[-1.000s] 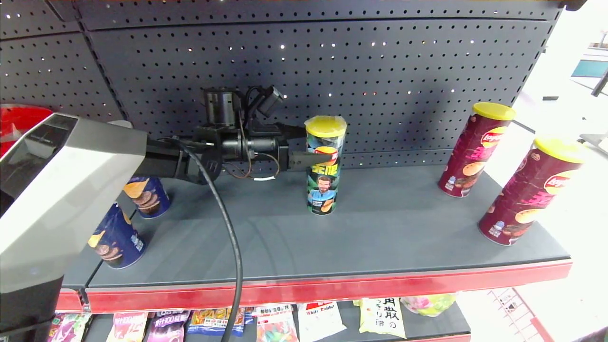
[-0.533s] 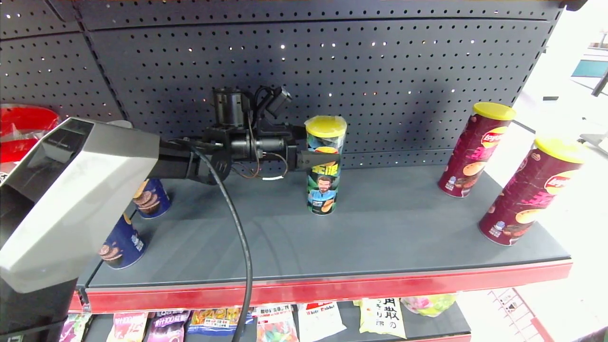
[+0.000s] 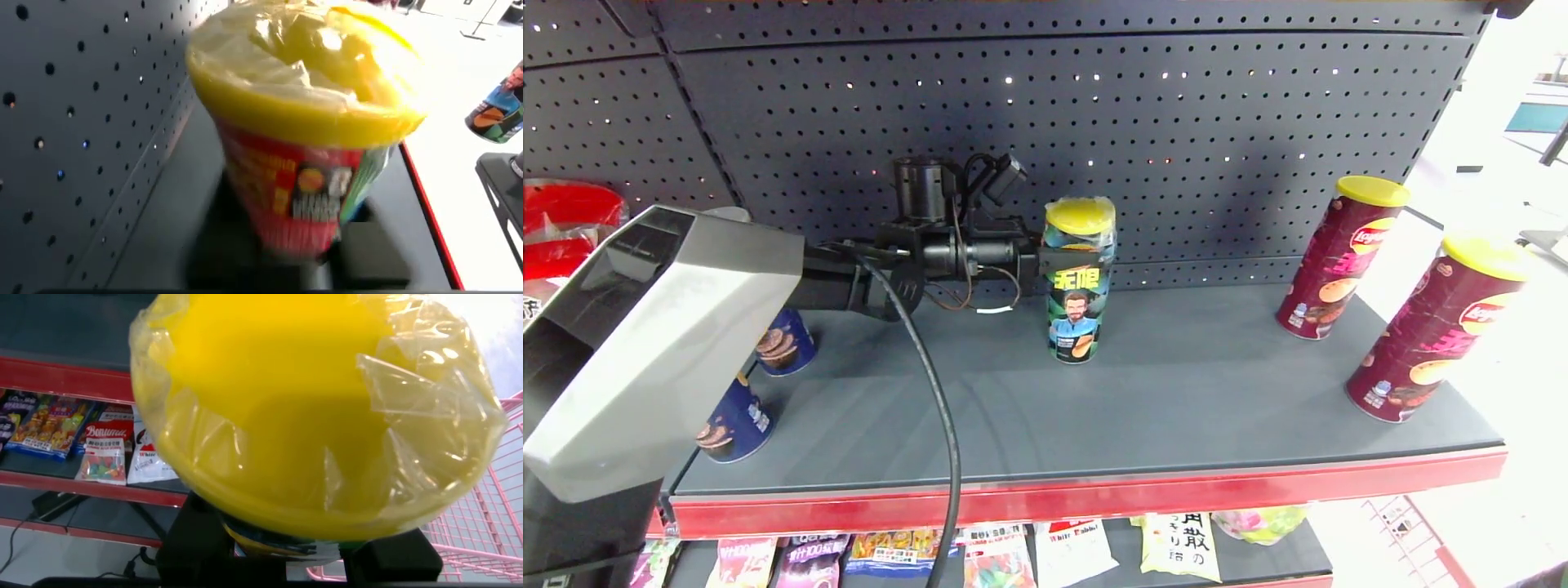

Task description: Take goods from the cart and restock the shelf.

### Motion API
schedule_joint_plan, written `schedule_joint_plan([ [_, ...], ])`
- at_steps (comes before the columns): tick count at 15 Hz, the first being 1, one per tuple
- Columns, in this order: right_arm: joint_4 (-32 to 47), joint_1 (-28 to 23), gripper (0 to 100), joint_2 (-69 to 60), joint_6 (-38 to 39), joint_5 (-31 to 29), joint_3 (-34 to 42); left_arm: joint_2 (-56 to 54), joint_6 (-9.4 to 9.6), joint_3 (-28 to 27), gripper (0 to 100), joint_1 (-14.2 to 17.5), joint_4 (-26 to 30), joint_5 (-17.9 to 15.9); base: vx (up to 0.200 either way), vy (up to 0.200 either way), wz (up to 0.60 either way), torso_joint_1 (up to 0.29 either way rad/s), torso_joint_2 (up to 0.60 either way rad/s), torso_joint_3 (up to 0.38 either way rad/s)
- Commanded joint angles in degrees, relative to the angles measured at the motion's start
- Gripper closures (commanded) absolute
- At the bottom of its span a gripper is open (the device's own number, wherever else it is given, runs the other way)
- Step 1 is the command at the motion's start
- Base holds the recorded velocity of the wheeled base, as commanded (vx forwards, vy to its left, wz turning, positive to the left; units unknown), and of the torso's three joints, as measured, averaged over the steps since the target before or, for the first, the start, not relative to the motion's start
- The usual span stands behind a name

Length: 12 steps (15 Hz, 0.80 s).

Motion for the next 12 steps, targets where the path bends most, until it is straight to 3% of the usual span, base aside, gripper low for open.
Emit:
schedule_joint_plan([
  [1, 0.01, -0.05, 100, 0.07, -0.01, -0.08, -0.03, -2.38, 0.02, 2.34, 100, -0.01, -0.05, 0.05, 0.000, 0.000, 0.00, 0.000, 0.00, 0.000],
  [2, 0.01, 0.04, 100, 0.07, -0.01, -0.35, -0.03, -4.31, 0.02, 4.89, 100, -0.01, -0.05, -0.04, 0.000, 0.000, 0.00, 0.000, 0.00, 0.000],
  [6, 0.01, -0.05, 100, -0.20, -0.01, -0.44, -0.03, -16.97, 0.02, 23.44, 100, -0.01, -0.23, -0.22, 0.000, 0.000, 0.00, 0.000, 0.00, 0.000],
  [9, -0.08, 0.04, 100, -0.20, -0.01, -0.35, 0.06, -21.01, 0.28, 29.24, 100, -0.80, -1.37, -0.22, 0.000, 0.000, 0.00, 0.000, 0.00, 0.000],
  [12, -0.17, 0.04, 100, -0.20, -0.01, -0.35, -0.03, -21.45, -0.07, 33.63, 100, -2.03, -6.82, -0.13, 0.000, 0.000, 0.00, 0.000, 0.00, 0.000],
])
